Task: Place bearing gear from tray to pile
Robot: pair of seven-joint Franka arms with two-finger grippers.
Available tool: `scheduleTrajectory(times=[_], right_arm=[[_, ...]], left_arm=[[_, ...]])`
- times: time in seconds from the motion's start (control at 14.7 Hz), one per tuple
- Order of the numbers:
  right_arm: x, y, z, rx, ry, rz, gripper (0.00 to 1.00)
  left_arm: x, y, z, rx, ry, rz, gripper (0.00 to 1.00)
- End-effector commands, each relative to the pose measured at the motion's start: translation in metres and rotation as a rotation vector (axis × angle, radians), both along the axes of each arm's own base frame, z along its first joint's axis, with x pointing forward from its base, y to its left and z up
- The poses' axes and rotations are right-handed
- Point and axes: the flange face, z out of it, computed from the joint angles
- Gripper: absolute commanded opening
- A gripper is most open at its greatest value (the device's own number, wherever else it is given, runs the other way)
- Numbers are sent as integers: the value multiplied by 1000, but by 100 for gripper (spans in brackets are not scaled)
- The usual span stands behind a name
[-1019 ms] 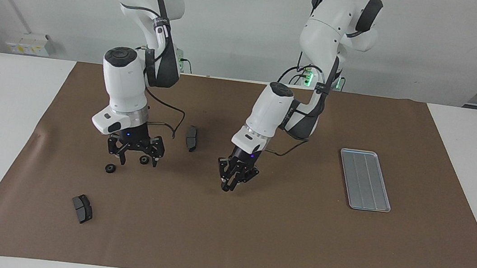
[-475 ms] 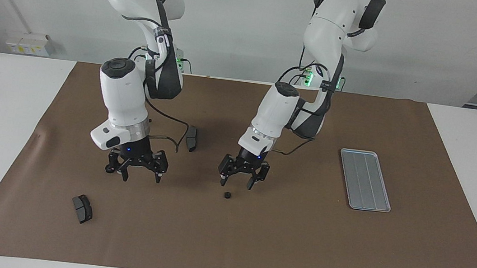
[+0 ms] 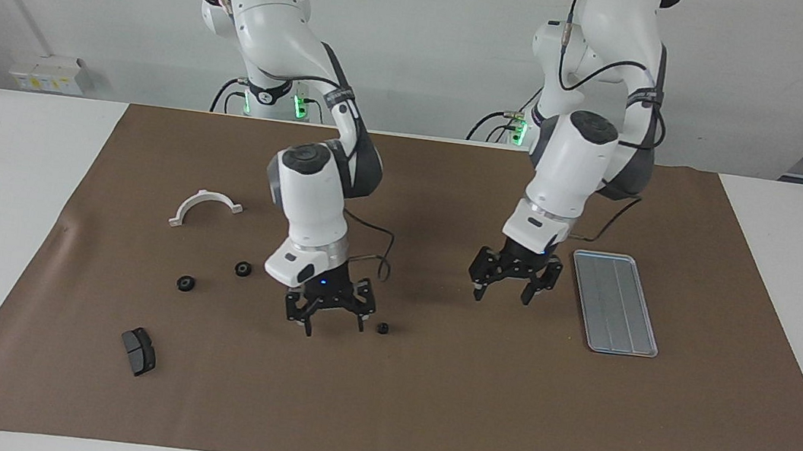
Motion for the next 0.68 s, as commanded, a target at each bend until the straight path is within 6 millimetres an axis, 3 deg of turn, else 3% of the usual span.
scheduleTrajectory(times=[0.0, 0.34, 0.41, 0.48, 0.61], right_arm=[[-9, 49, -18, 28, -26, 35, 100], [-23, 53, -38, -48, -25, 108, 100], [-27, 52, -44, -67, -18, 122, 94], [-29, 51, -46, -80, -15, 131, 81], [-32, 50, -49, -90, -5, 135, 67]], left_arm=[[-16, 46, 16, 52, 73, -75, 100], [-29, 140, 65, 106, 142, -165, 100], [-32, 161, 79, 108, 141, -161, 100], [-35, 173, 90, 112, 150, -169, 100], [-36, 191, 117, 117, 158, -182, 100]])
